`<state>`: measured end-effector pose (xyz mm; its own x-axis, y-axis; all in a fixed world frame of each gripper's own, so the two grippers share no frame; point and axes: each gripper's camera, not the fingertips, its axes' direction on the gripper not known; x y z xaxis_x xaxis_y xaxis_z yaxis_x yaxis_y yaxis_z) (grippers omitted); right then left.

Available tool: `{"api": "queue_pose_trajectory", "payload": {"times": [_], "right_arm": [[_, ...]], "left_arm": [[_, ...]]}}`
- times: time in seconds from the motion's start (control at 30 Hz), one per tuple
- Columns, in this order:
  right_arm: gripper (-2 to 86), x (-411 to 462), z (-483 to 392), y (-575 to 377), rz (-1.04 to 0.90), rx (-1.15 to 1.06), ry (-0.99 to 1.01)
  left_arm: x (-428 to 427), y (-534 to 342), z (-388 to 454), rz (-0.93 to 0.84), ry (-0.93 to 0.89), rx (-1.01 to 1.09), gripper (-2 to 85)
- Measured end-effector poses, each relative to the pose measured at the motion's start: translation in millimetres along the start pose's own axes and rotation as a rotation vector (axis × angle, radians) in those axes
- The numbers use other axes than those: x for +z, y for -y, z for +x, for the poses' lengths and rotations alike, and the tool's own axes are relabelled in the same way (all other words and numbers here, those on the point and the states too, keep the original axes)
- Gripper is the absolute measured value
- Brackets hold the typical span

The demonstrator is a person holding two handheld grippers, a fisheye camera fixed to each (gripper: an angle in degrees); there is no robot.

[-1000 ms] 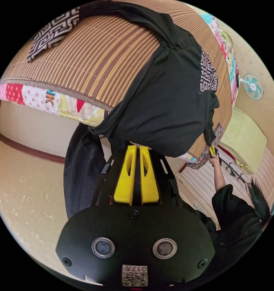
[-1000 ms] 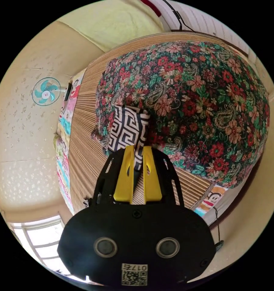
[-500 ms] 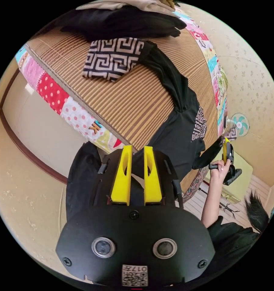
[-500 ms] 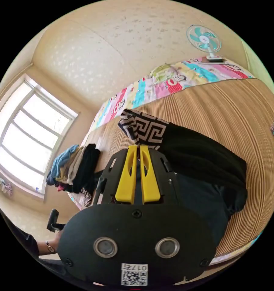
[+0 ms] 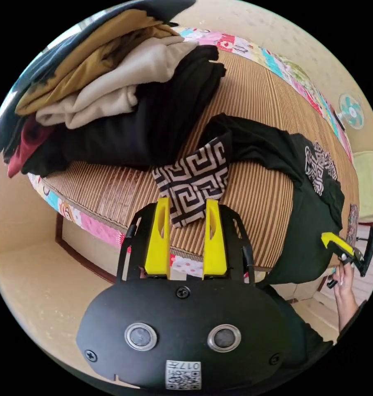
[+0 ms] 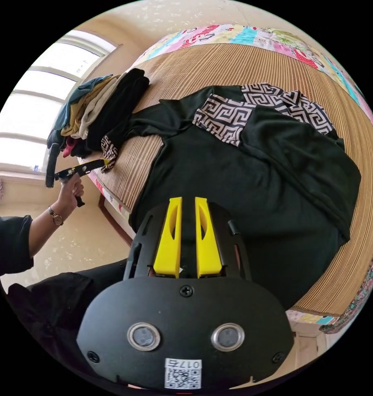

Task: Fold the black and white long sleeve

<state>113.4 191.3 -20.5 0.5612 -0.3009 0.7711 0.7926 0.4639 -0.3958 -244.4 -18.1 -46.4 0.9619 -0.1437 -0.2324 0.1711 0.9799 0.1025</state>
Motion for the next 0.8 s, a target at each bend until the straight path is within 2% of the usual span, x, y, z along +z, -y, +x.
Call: {"api": "queue_pose_trajectory", "payload": {"times": [0.1, 0.17, 0.23, 0.27, 0.33, 0.4, 0.5, 0.57, 0.67, 0.8], "right_arm": [[5.6, 16, 4, 0, 0.009, 0.068, 0.065], [5.7, 24, 1, 6, 0.037, 0.097, 0.101], [6.0, 32, -9, 14, 0.062, 0.076, 0.139], [6.4, 37, -24, 22, 0.067, 0.000, 0.146], [7.5, 41, -59, 31, 0.065, -0.207, 0.084], [9.4, 47, -109, 34, 0.062, -0.484, -0.034], [11.6, 52, -161, 34, 0.143, -0.722, -0.111], [12.6, 54, -186, 40, 0.212, -0.787, -0.121], [13.2, 52, -210, 65, 0.315, -0.759, -0.074], [8.6, 1, -201, 99, 0.602, -0.592, -0.021]], "left_arm": [[-2, -27, -32, 0.035, -0.089, -0.185, 11.3], [15, -37, -44, -0.021, -0.155, -0.250, 10.8], [20, -46, -47, 0.003, -0.148, -0.283, 7.3], [20, -48, -43, 0.010, -0.128, -0.261, 2.4], [18, -47, -36, -0.018, -0.188, -0.209, 1.2], [-10, -56, -34, 0.027, -0.283, -0.176, 0.4], [-69, -67, -35, 0.116, -0.375, -0.150, 0.0], [-107, -71, -33, 0.184, -0.418, -0.107, -0.1], [-159, -72, -23, 0.274, -0.468, -0.018, -0.1], [-210, -70, -1, 0.375, -0.535, 0.103, 0.1]]}}
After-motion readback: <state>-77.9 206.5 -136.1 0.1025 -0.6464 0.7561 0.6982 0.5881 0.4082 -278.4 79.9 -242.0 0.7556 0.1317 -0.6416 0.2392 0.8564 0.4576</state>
